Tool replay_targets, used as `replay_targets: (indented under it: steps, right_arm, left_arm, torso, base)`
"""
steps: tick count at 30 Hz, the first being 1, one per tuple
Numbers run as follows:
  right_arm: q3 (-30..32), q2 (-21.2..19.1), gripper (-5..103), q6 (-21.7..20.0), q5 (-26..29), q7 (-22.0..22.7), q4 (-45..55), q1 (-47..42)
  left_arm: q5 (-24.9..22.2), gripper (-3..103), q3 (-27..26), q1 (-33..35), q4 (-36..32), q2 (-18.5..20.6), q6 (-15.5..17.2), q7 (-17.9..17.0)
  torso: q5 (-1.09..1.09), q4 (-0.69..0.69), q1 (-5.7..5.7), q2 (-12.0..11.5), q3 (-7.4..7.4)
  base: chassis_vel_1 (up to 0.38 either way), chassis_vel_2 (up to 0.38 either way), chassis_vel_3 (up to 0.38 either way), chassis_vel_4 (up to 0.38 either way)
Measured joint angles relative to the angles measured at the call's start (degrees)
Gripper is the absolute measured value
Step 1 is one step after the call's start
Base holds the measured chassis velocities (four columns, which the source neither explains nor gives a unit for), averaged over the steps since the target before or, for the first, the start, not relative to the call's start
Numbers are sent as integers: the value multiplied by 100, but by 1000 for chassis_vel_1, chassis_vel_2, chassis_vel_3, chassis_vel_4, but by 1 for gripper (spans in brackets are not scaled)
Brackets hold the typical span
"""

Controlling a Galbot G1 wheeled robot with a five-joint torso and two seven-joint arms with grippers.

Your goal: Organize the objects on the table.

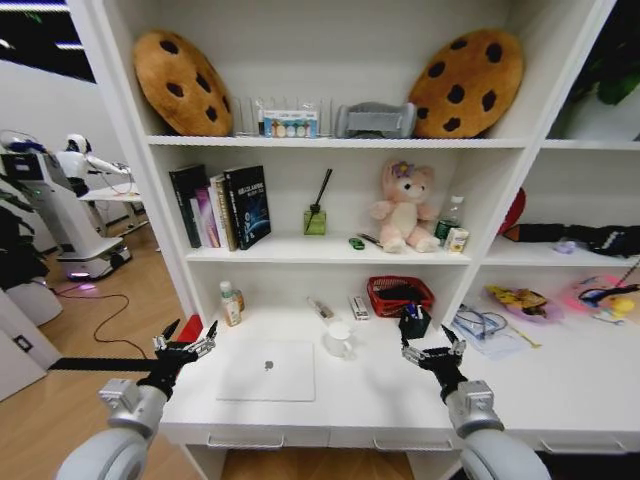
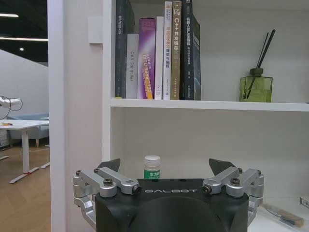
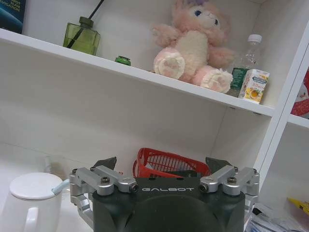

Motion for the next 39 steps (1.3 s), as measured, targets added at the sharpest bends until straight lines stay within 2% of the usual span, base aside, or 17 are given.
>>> replay_targets:
  steps: [1,2,4,8,10,17,34,36,38,39]
  right_arm:
    - [0,0,100,0,0,0,0,0]
    - [1,7,100,3,-2,4,-7,-8]
    - [4,11,100,-60,-2,27,2,-12]
    - [-4,-5,100,-105,7,28,35,-18]
    - [-19,-21,100,-106,7,13,37,-14]
    - [-22,-38,100,-106,5,-51,36,-14]
    - [-25,-167,100,-101,37,-258,10,57]
    - [-25,-173,100,-100,43,-269,10,60]
    - [-26,-176,100,-97,55,-291,29,61]
    - [-26,-176,100,-97,56,-300,36,56]
  left_arm:
    - [0,100,0,0,0,0,0,0]
    - [0,100,0,0,-1,0,0,0]
    - [0,100,3,0,-1,-1,0,2]
    - [0,100,3,0,-1,-1,0,4]
    - [0,100,3,0,-1,-1,0,4]
    - [0,100,2,0,-1,-1,0,4]
    - [0,100,0,0,-1,0,0,3]
    - [0,100,-1,0,-2,0,0,6]
    - [0,100,-1,0,-1,0,0,4]
    - [0,100,-1,0,-1,0,0,3]
  torso:
    - [0,0,0,0,0]
    - [10,-1,-1,0,0]
    - [1,-2,0,-1,1]
    - [6,-2,1,-1,1]
    - [0,-1,0,-1,1]
    - [1,0,1,-1,1]
    - [1,0,0,0,0]
    - [9,-2,0,-1,0]
    - [-3,0,-1,1,-1]
    - [-1,0,-1,0,0]
  base:
    - [0,0,0,0]
    - [-38,-47,50,-2]
    - [-93,-67,50,73]
    - [-76,-81,36,58]
    - [2,-29,-2,65]
    - [92,-52,-123,63]
    - [211,-211,-214,215]
    - [304,-310,-348,312]
    - [329,-340,-345,352]
    - [355,-360,-359,357]
